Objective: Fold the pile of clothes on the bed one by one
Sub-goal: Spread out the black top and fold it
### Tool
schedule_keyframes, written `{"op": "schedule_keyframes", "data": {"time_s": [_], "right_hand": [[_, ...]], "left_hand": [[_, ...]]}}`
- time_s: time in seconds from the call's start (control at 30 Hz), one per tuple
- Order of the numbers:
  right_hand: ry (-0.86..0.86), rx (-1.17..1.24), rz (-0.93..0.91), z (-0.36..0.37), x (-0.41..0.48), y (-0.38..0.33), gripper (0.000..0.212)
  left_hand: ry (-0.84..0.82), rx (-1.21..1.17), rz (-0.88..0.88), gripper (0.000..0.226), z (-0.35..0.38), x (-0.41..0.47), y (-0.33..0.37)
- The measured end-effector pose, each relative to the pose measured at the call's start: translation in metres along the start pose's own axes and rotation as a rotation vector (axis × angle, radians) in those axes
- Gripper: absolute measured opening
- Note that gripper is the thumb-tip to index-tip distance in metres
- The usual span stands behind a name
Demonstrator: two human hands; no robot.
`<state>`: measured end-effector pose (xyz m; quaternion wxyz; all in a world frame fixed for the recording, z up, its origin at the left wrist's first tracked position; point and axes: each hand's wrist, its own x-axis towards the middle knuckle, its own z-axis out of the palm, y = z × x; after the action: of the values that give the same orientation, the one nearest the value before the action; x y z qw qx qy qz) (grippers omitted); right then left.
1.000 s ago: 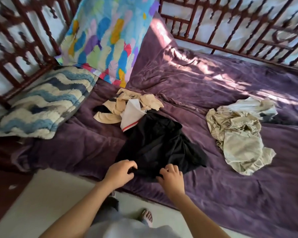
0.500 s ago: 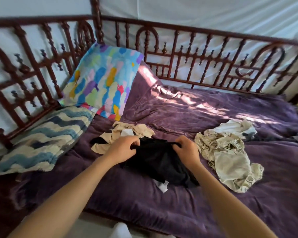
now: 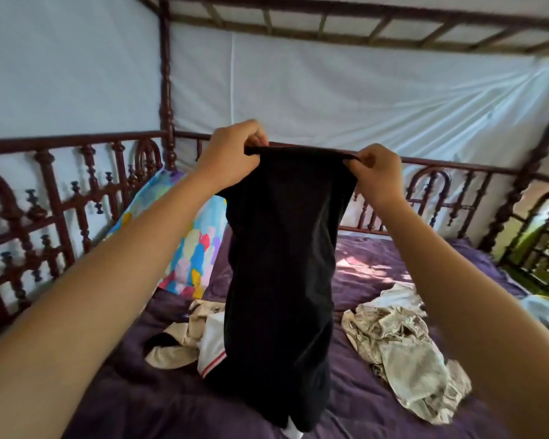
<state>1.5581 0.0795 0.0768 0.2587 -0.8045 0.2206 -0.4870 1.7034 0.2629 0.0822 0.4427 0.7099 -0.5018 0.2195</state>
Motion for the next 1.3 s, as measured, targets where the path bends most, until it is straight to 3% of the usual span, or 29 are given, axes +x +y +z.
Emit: {"op": "schedule_keyframes", "data": {"time_s": [0.2,0.37,0.57,0.8,0.93,1.07,1.2,1.3], "right_hand": [[0.067,0.037,0.061,-0.006,0.021,-0.009,0.033],[0.175,0.09,0.238,-0.005,0.026,0.015,0.033],[0.045,-0.069,0.435,0.015,-0.011,0.087,0.026],[0.127,-0.19,0.629,-0.004,-0.056,0.162,0.024],[0.224,-0.243,0.675,-0.041,-0.066,0.192,0.006],[0.353,-0.323,0.789,-0.121,-0.074,0.255,0.009],[0.557,-0.346,0.953,-0.2,-0.08,0.328,0.027],[0.492,-0.436,1.076,-0.238,-0.101,0.381,0.018]], "left_hand": [[0.017,0.083,0.005,0.022,-0.014,0.023,0.004],[0.049,0.038,-0.132,0.019,-0.005,0.022,-0.009],[-0.211,0.048,-0.12,0.017,0.041,-0.006,-0.022],[-0.473,-0.041,-0.256,0.013,0.108,-0.056,-0.053],[-0.591,-0.104,-0.253,0.012,0.164,-0.08,-0.046],[-0.699,-0.139,-0.279,0.013,0.225,-0.095,-0.028],[-0.781,-0.141,-0.332,0.012,0.292,-0.105,-0.012],[-0.868,-0.115,-0.418,0.013,0.346,-0.127,0.002]]}}
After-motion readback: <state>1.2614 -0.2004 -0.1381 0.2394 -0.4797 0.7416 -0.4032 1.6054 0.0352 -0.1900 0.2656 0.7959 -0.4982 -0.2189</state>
